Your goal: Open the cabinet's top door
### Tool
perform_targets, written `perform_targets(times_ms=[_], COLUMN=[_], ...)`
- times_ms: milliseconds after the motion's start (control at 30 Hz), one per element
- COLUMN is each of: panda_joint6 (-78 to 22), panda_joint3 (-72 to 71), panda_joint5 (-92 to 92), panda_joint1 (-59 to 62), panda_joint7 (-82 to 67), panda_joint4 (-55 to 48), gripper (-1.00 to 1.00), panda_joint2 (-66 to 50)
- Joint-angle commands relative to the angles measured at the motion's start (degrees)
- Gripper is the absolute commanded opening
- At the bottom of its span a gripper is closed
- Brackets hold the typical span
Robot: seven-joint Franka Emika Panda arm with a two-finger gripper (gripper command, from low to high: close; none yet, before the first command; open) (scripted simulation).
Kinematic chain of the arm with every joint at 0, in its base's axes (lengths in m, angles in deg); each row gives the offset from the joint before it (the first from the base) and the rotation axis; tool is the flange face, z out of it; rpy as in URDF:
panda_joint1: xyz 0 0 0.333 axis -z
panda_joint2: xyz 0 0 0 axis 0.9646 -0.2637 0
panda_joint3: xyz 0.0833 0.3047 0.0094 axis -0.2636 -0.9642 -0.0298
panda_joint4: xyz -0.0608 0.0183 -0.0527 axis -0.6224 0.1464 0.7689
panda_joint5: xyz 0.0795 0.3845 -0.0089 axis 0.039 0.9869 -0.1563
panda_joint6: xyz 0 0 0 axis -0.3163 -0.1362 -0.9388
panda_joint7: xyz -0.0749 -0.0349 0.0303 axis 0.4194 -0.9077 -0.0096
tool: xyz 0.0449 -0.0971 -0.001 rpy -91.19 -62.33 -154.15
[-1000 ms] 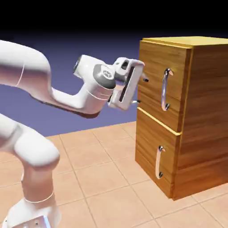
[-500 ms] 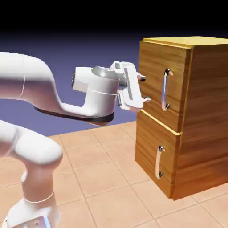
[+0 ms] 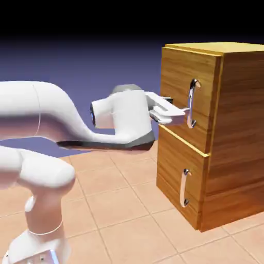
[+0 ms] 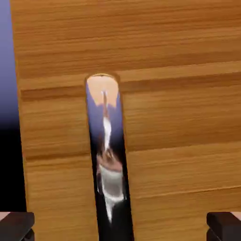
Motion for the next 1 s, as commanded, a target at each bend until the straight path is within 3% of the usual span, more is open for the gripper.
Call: perform_targets(times_ms=[0, 167, 200, 367, 667, 967], panda_joint6=[0.0, -2.97, -2.97, -4.38, -14.45, -25.36], panda_joint3=[0.0, 5.78, 5.79, -1.44, -19.6, -35.98], panda_joint5=[0.0, -2.34, -2.34, -1.63, 19.81, 42.24], panda_joint1=[0.0, -9.86, -9.86, -1.76, 14.67, 21.33], panda_joint7=[0.0, 2.0, 2.0, 7.97, -0.96, -9.17], panda_joint4=[0.0, -6.87, -6.87, -3.88, 9.09, 17.69], gripper=[0.0, 0.0, -1.0, -1.0, -1.0, -1.0], panda_joint2=[0.0, -5.66, -5.66, -9.02, -4.15, 2.83])
